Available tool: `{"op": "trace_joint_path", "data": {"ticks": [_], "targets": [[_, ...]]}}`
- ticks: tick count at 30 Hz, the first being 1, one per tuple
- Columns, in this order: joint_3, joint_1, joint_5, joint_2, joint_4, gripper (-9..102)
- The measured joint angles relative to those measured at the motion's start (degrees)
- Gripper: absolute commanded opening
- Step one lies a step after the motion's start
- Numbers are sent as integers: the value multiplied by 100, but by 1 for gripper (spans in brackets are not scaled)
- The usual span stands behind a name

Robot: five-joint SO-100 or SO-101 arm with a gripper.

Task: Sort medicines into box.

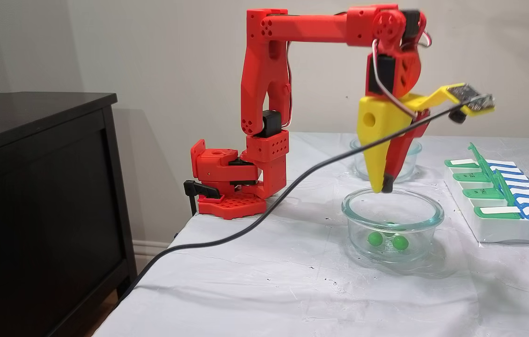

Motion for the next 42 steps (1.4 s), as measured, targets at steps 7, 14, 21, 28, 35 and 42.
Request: {"op": "trace_joint_path", "data": {"ticks": [7,14,21,28,35,42], "targets": [[650,-176,299,325,-571,16],[993,-185,431,325,-993,17],[1248,-334,554,325,-1345,24],[1301,-422,659,325,-1529,24],[1503,-422,659,325,-1670,23],[1556,-422,606,325,-1784,22]]}}
